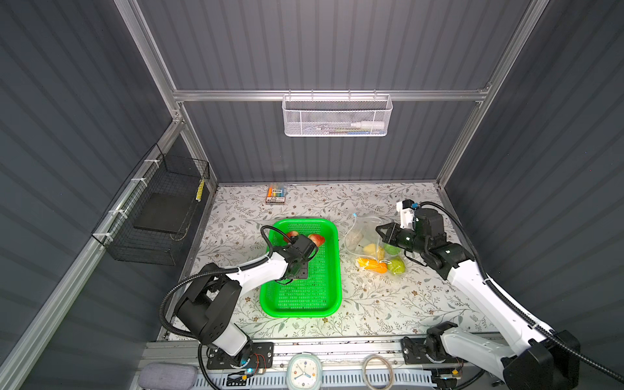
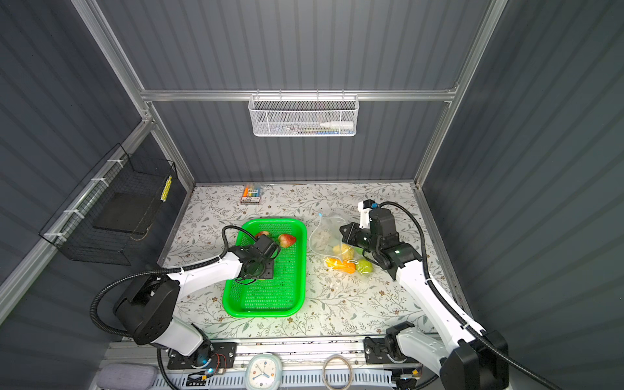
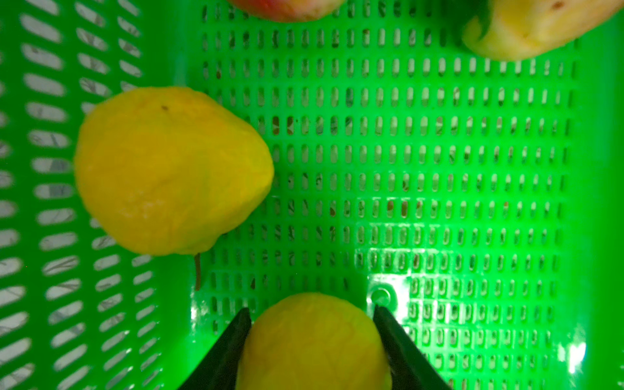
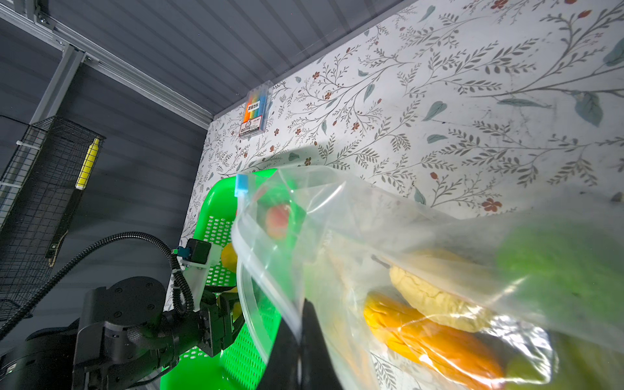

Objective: Place the food in the zip-top bag and seal the zipper
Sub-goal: 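Lower the left gripper and close it on the yellow fruit, then carry the yellow fruit with the left gripper into the bag opening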

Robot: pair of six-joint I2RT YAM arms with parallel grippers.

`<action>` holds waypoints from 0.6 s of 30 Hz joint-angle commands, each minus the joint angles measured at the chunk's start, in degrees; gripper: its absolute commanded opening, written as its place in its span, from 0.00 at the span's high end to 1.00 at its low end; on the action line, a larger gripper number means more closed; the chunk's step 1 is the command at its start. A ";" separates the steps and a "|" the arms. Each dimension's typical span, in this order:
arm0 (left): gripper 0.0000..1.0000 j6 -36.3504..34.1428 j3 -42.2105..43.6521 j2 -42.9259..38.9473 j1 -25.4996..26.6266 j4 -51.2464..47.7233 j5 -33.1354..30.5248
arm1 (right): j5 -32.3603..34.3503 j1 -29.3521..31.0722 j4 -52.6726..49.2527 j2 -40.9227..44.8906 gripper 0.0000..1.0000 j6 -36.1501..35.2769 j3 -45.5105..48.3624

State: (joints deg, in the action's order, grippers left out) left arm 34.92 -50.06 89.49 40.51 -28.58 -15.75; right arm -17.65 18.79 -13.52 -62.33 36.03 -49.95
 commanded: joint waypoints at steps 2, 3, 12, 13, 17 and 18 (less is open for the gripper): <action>0.45 -0.38 -0.54 -0.60 0.02 -0.42 0.97 | -0.37 0.18 -0.67 0.27 1.00 0.36 -1.42; 0.45 -0.42 -1.07 -1.03 0.05 -0.64 1.13 | -0.40 0.16 -0.70 0.35 1.00 0.38 -1.46; 0.45 -2.12 -7.56 -7.51 0.40 2.32 8.12 | -0.29 0.14 -0.72 0.53 1.00 0.40 -1.52; 0.45 -2.38 -8.43 -8.29 0.71 2.97 8.82 | -0.38 0.18 -0.72 0.59 1.00 0.36 -1.60; 0.45 -3.13 -11.67 -10.42 2.53 4.98 10.42 | -0.89 0.14 -0.70 1.52 1.00 0.36 -2.39; 0.45 -3.23 -12.50 -10.80 3.01 5.80 11.17 | -1.06 0.16 -1.04 1.76 1.00 0.30 -2.96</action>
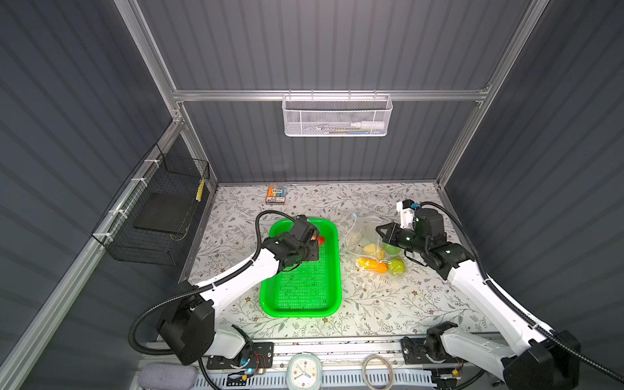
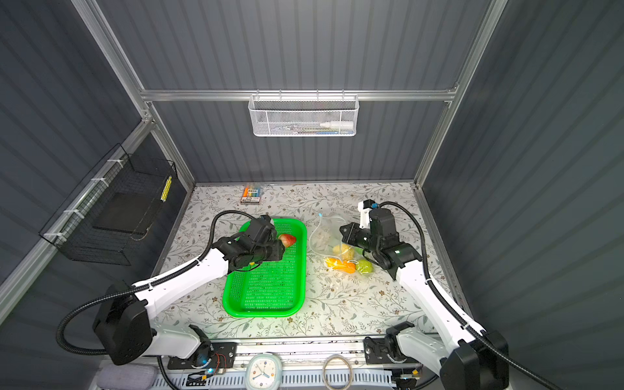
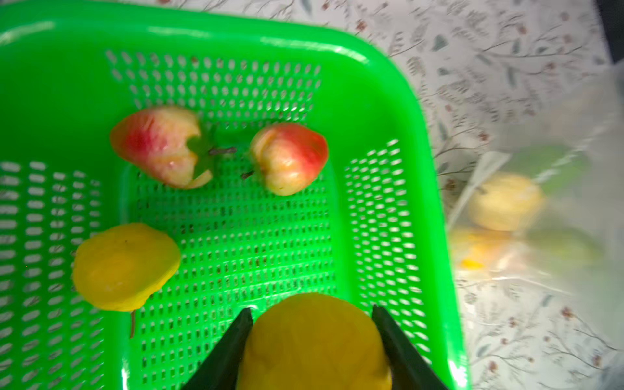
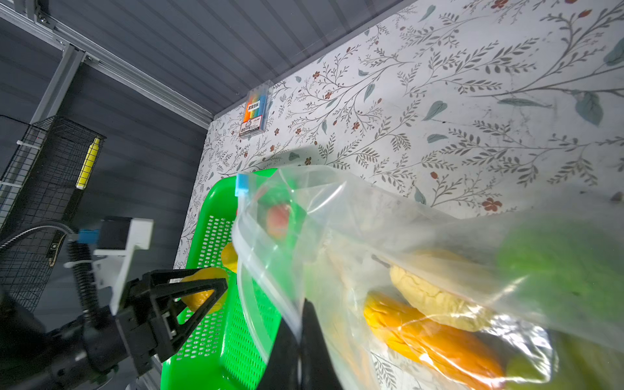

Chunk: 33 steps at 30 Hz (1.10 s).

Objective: Place the food in the zip-top bag and seal the zipper
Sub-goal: 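Carry the yellow fruit with the left gripper into the bag opening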

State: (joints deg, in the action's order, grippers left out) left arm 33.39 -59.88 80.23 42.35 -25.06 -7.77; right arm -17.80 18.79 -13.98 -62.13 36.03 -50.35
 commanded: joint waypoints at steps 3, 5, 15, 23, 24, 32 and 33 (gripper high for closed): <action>0.46 -1.94 -5.11 -2.17 3.09 5.18 5.33 | -0.83 0.20 -1.95 2.27 1.00 0.02 -4.51; 0.46 -2.71 -6.71 -2.16 4.82 7.45 6.29 | -3.15 0.20 -3.44 2.67 1.00 -0.35 -6.04; 0.45 -5.41 -14.67 2.67 8.29 15.80 14.49 | -2.93 0.20 -14.74 1.57 1.00 -4.85 -12.06; 0.45 -5.58 -18.18 7.88 8.76 18.92 19.07 | -2.45 0.20 -15.77 1.70 1.00 -6.24 -12.93; 0.45 -5.45 -18.47 8.81 8.87 19.43 19.57 | -2.74 0.20 -15.40 1.66 1.00 -6.22 -12.73; 0.44 -7.47 -20.61 16.48 9.01 17.99 16.99 | -3.99 0.20 -13.29 1.49 1.00 -5.45 -11.88; 0.43 -8.89 -23.84 17.79 8.95 16.23 15.69 | -4.17 0.20 -13.34 1.45 1.00 -5.44 -11.88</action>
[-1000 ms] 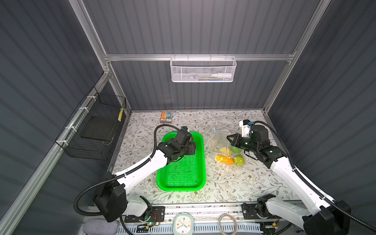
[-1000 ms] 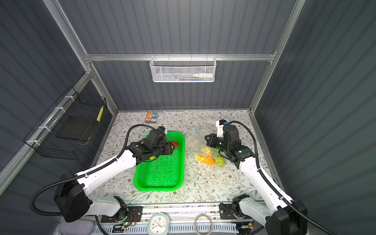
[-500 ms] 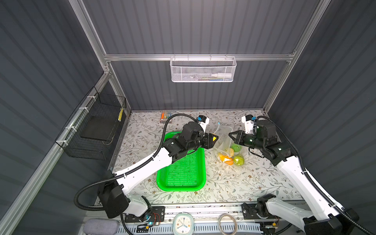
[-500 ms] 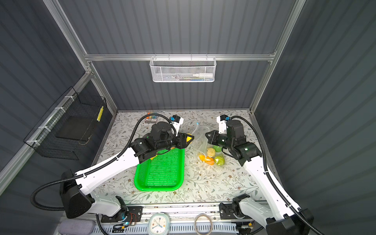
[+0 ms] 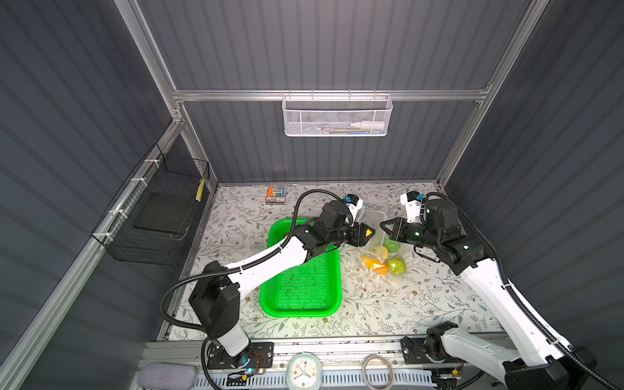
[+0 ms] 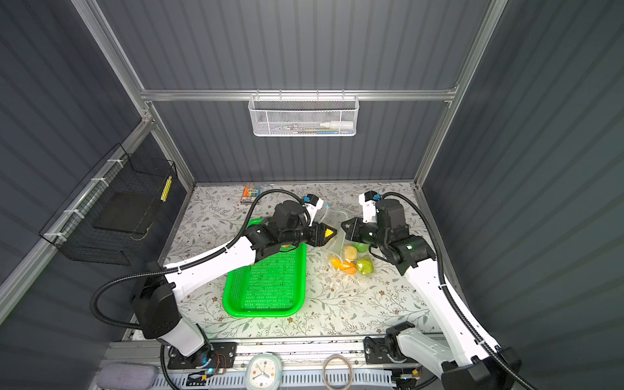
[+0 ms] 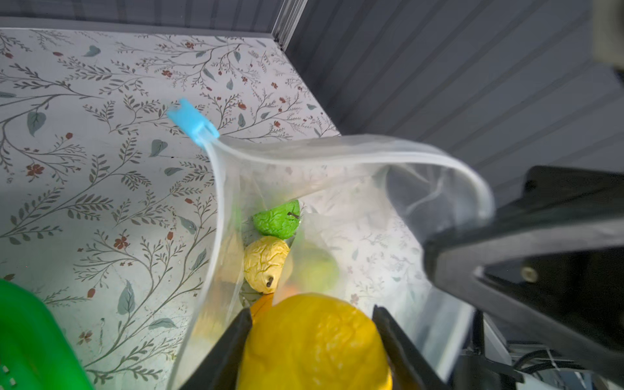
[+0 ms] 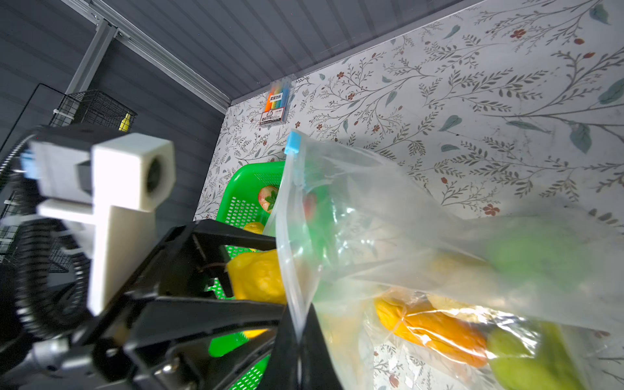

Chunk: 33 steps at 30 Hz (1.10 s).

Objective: Place the food in the zip-top bag and seal the zipper
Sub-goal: 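Carry the yellow fruit with the left gripper into the bag opening, then open the left gripper to drop the yellow fruit into the bag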

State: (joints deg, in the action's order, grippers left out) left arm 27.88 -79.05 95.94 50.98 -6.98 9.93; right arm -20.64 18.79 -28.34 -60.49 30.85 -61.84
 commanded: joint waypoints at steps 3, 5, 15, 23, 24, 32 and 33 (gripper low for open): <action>0.43 -5.14 -8.76 5.61 0.33 -5.93 -4.32 | -1.34 0.20 0.69 0.00 1.00 -0.58 -0.42; 0.43 -5.31 -10.12 7.36 0.32 -7.07 -4.98 | -1.04 0.20 0.42 0.40 1.00 -0.75 -0.28; 0.31 -4.41 -10.28 9.71 0.33 -12.72 -11.09 | -0.79 0.18 2.28 1.20 1.00 0.43 2.57; 0.19 -3.95 -9.82 8.75 0.35 -13.65 -12.76 | -2.18 0.29 4.25 0.46 1.00 1.48 3.77; 0.18 -3.89 -9.89 8.57 0.32 -13.62 -12.66 | -1.97 0.26 4.25 0.46 1.00 1.39 3.82; 0.05 -2.97 -9.95 5.70 0.35 -12.93 -11.20 | -0.65 0.21 3.90 0.55 1.00 0.71 4.01; 0.04 -2.83 -9.69 4.97 0.32 -12.69 -11.21 | -0.34 0.24 3.90 0.47 1.00 0.73 4.09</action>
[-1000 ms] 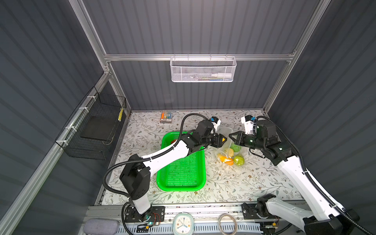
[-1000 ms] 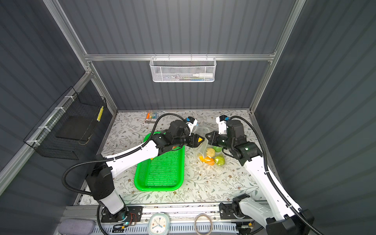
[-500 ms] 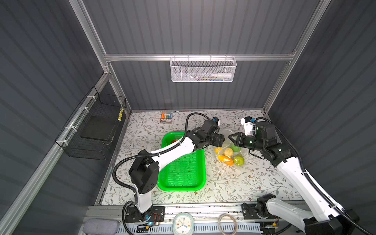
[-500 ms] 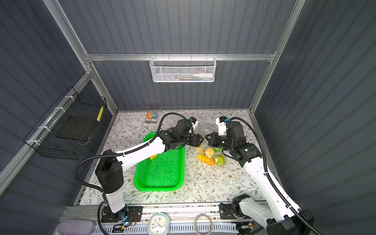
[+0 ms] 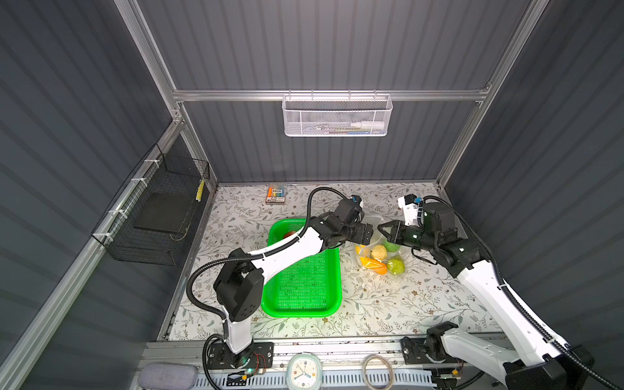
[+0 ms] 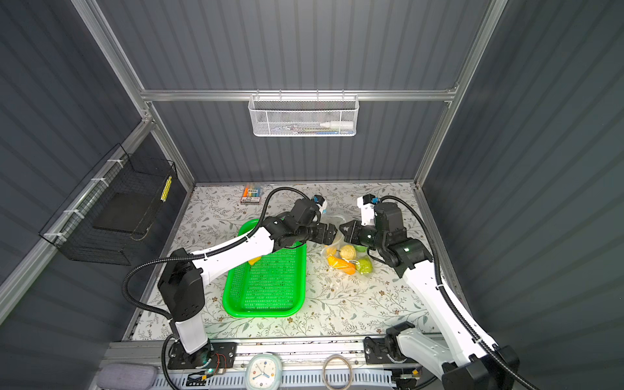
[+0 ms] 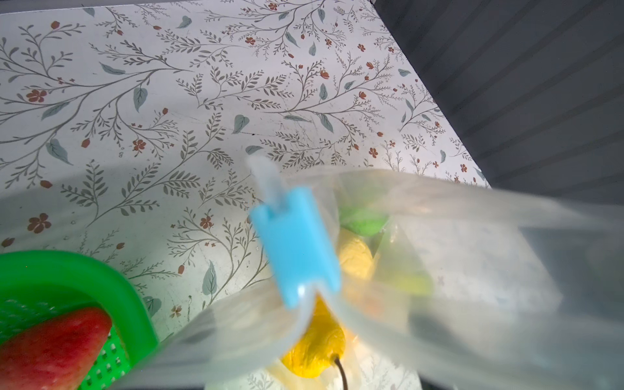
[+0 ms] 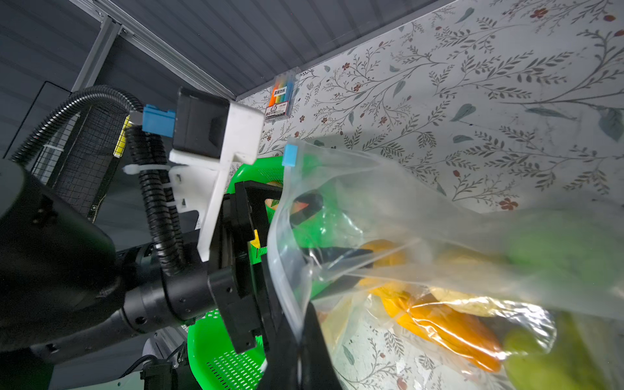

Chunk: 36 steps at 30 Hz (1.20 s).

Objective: Place the food in the zip-top bag and seal the zipper
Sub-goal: 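Open the left gripper to drop the yellow fruit into the bag, then move the left gripper back over the basket toward the last yellow fruit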

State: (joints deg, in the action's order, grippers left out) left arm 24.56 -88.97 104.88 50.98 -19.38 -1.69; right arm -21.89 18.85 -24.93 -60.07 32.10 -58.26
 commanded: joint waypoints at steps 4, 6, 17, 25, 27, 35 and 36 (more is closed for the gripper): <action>0.00 1.17 2.11 -7.23 0.34 1.29 0.38 | 1.59 0.14 0.85 -0.48 1.00 -0.30 0.43; 0.00 1.52 3.45 -9.11 0.32 2.41 0.38 | 1.50 0.15 1.27 -1.08 1.00 -0.13 0.32; 0.00 0.48 10.55 -18.71 -0.73 4.00 -6.29 | 0.88 0.15 2.21 -2.16 1.00 0.66 0.34; 0.00 1.06 17.47 -24.16 -6.59 -0.79 -11.30 | 1.24 0.15 2.07 -1.87 1.00 0.25 0.52; 0.00 1.20 19.57 -25.09 -8.21 -2.06 -12.71 | 1.15 0.22 2.17 -2.06 1.00 0.25 0.52; 0.00 0.65 23.24 -22.06 -10.02 -8.96 -23.86 | 0.88 0.20 2.39 -2.33 1.00 0.47 0.37; 0.00 0.89 23.02 -20.65 -10.12 -10.29 -25.27 | 0.88 0.22 2.37 -2.33 1.00 0.47 0.39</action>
State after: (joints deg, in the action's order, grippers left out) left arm 25.67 -66.39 81.43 41.19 -24.45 -20.43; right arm -21.04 18.85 -23.57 -62.35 32.56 -58.26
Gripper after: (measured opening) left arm 0.998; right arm 0.048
